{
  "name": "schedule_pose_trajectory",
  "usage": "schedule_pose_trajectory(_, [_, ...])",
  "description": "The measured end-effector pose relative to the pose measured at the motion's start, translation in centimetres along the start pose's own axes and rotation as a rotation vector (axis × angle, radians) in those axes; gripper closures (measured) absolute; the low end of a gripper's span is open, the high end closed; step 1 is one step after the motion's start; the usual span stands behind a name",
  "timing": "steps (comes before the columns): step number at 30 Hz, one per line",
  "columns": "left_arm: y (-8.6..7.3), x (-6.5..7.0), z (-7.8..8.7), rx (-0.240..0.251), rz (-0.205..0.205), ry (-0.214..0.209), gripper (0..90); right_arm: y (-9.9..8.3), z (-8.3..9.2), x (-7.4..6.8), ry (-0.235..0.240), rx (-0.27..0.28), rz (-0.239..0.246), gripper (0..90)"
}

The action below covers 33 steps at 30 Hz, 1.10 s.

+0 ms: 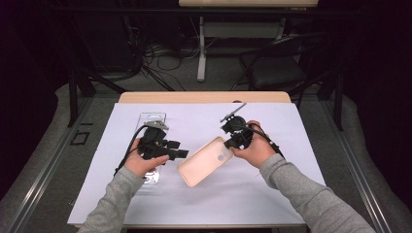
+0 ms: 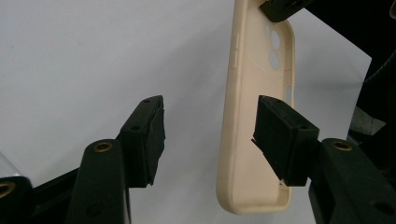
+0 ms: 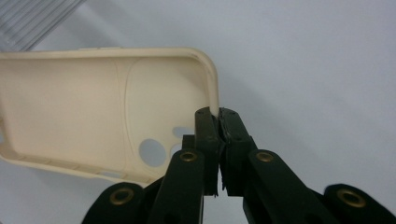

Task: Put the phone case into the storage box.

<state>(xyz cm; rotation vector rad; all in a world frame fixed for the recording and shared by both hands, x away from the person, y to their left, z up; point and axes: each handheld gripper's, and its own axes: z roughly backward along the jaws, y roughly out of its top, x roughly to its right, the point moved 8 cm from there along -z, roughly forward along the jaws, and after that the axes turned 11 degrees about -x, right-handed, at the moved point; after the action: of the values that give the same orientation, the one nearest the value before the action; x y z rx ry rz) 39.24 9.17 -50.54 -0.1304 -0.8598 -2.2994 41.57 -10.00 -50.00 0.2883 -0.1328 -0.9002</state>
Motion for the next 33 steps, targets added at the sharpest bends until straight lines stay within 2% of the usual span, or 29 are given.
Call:
schedule_pose_trajectory(8, [0.0,0.6,-0.7,-0.012,-0.034,-0.015,46.7,0.0,-0.1,-0.7,-0.005,0.003,0.018,87.7])
schedule_pose_trajectory(12, [-0.1,0.9,-1.1,-0.027,-0.026,-0.051,51.3,0.0,-0.1,-0.9,-0.006,0.006,0.026,87.6])
schedule_pose_trajectory(19, [-0.4,1.1,-1.6,-0.072,-0.011,-0.072,58.6,-0.1,0.0,-1.2,-0.011,0.009,0.036,87.7])
schedule_pose_trajectory(20, [-0.5,1.1,-1.7,-0.075,-0.006,-0.092,58.6,-0.1,0.0,-1.2,-0.012,0.007,0.036,87.7])
schedule_pose_trajectory(26, [-0.8,1.3,-2.1,-0.111,0.001,-0.126,63.9,-0.2,-0.1,-1.7,-0.015,0.005,0.062,87.7])
schedule_pose_trajectory(33, [-0.9,1.5,-2.3,-0.129,-0.004,-0.136,70.1,-0.2,-0.3,-2.1,-0.015,0.008,0.075,87.6])
